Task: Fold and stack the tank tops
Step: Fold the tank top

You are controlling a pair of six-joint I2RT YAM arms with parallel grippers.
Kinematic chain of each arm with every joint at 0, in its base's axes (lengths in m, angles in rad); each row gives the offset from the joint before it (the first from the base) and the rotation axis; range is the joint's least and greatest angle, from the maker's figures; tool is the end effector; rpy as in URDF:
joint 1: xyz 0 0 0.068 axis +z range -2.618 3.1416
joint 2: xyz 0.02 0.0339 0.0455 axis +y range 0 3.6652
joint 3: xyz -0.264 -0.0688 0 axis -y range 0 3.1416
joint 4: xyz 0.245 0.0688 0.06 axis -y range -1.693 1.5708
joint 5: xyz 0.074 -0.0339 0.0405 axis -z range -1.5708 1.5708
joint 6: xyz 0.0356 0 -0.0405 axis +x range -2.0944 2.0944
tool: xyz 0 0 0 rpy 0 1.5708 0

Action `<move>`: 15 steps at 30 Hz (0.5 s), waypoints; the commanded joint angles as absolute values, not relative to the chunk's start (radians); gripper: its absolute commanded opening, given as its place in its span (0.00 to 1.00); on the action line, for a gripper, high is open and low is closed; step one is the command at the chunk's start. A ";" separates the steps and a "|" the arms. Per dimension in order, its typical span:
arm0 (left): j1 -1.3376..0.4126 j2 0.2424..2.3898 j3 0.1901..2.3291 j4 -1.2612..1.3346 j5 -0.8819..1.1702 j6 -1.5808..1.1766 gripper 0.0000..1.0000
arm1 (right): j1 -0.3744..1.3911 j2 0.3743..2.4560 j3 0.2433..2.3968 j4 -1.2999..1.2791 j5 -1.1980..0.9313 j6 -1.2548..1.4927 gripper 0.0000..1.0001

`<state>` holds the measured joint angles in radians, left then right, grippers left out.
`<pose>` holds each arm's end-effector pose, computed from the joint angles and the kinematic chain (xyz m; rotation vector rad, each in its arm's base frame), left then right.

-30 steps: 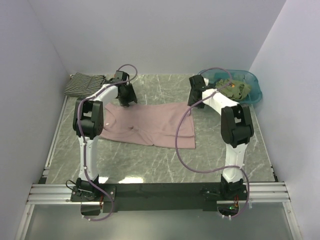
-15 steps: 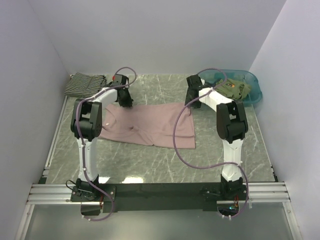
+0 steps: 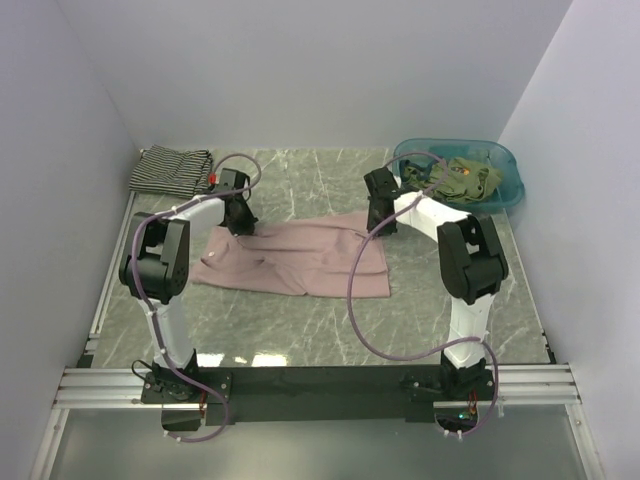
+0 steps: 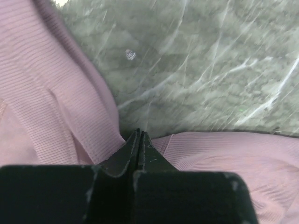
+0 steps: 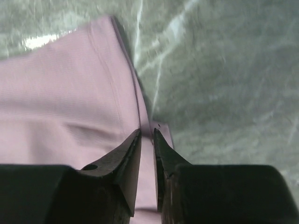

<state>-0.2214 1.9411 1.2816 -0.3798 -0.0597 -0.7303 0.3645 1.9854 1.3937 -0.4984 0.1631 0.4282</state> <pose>0.3921 -0.0861 0.1625 -0.6829 2.5406 -0.2582 0.3885 0.1420 0.1715 0.1367 2.6334 0.0507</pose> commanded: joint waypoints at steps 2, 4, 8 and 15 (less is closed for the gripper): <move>-0.222 1.901 1.301 -0.281 -0.031 -0.718 0.02 | 0.367 1.890 1.348 -0.471 0.198 0.446 0.24; -0.224 1.937 1.350 -0.224 -0.009 -0.684 0.03 | 0.365 1.887 1.353 -0.472 0.233 0.452 0.25; -0.222 2.006 1.436 -0.166 0.032 -0.663 0.08 | 0.361 1.881 1.364 -0.457 0.282 0.463 0.35; -0.219 2.086 1.512 -0.093 0.064 -0.652 0.11 | 0.354 1.933 1.465 -0.476 0.301 0.483 0.39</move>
<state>-0.2211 2.0502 1.4437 -0.1581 0.0322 -0.6739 0.3641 1.9347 1.3911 -0.4957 0.2543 0.4603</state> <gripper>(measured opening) 0.117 0.390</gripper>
